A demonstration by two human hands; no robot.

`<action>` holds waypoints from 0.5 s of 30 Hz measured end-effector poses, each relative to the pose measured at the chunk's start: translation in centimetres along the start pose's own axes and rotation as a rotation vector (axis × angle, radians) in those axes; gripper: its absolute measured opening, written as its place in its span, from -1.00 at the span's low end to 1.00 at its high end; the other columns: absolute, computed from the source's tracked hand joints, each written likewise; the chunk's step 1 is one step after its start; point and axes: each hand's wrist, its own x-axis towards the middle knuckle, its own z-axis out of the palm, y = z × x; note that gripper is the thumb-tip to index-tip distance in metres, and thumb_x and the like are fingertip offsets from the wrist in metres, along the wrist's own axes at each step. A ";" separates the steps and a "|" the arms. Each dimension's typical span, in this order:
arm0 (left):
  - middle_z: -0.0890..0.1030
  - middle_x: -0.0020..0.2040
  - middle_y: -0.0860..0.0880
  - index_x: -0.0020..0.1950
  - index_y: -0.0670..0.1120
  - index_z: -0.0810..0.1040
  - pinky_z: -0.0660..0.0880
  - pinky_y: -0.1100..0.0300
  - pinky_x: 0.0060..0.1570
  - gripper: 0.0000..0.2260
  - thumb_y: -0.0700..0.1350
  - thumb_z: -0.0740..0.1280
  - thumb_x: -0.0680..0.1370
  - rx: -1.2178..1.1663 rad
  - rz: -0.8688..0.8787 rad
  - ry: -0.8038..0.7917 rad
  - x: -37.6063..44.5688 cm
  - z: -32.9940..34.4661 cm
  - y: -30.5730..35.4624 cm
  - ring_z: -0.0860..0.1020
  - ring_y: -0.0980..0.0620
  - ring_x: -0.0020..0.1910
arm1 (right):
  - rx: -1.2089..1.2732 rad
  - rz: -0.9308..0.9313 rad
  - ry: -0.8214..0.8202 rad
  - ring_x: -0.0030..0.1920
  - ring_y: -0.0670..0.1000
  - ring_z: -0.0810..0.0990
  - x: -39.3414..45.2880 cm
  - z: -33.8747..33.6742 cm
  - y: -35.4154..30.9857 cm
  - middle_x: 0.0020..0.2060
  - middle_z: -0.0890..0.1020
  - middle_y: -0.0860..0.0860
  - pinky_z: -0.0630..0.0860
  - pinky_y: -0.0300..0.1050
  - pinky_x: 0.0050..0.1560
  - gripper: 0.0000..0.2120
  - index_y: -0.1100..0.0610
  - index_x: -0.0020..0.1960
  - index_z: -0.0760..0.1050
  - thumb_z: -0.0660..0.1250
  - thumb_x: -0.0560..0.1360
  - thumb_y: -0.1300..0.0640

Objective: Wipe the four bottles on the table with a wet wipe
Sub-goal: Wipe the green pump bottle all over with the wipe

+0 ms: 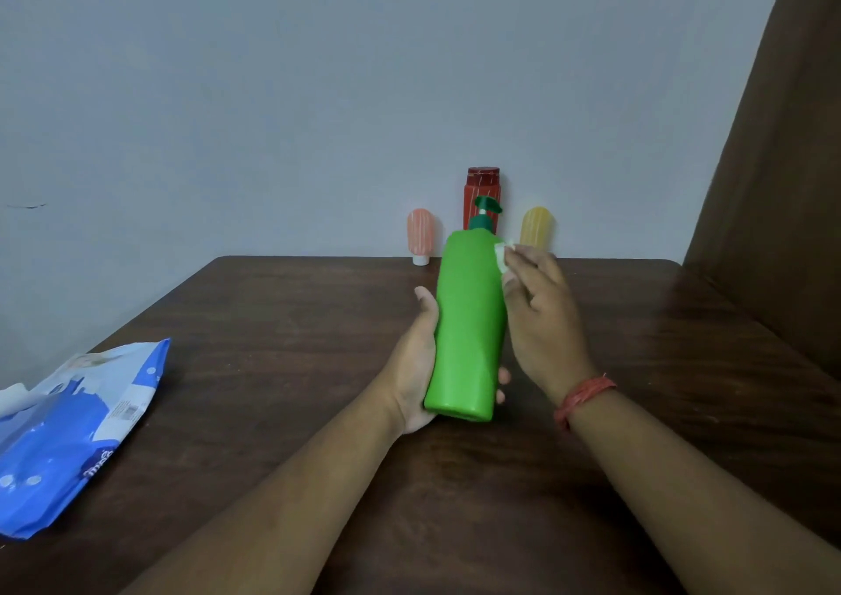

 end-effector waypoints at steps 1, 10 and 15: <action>0.64 -0.05 -0.22 0.30 -0.17 0.55 0.61 -0.06 -0.17 -0.16 0.48 -0.07 0.48 0.048 -0.029 -0.033 0.0 0.1 -0.2 0.62 -0.20 -0.19 | -0.015 0.005 0.025 0.18 -0.28 0.40 0.5 -0.4 0.3 0.28 0.46 0.06 0.27 -0.53 0.24 -0.70 0.28 0.33 0.50 0.19 0.64 0.27; 0.65 -0.04 -0.28 0.25 -0.09 0.59 0.61 -0.12 -0.13 -0.22 0.45 -0.11 0.53 0.154 -0.027 -0.081 -0.3 0.3 -0.5 0.63 -0.22 -0.16 | -0.450 -0.375 -0.264 0.43 0.03 0.33 -1.2 0.0 -1.5 0.36 0.46 0.05 0.25 -0.10 0.45 -0.47 0.23 0.38 0.46 0.03 0.64 -0.10; 0.62 -0.05 -0.28 0.21 -0.12 0.62 0.59 -0.09 -0.10 -0.15 0.50 -0.12 0.46 0.199 -0.066 -0.117 -0.4 0.5 -0.5 0.61 -0.22 -0.16 | -0.475 -0.260 -0.137 0.46 0.05 0.29 0.9 -1.2 -0.4 0.41 0.43 0.10 0.22 -0.03 0.49 -0.46 0.21 0.46 0.37 -0.02 0.65 -0.09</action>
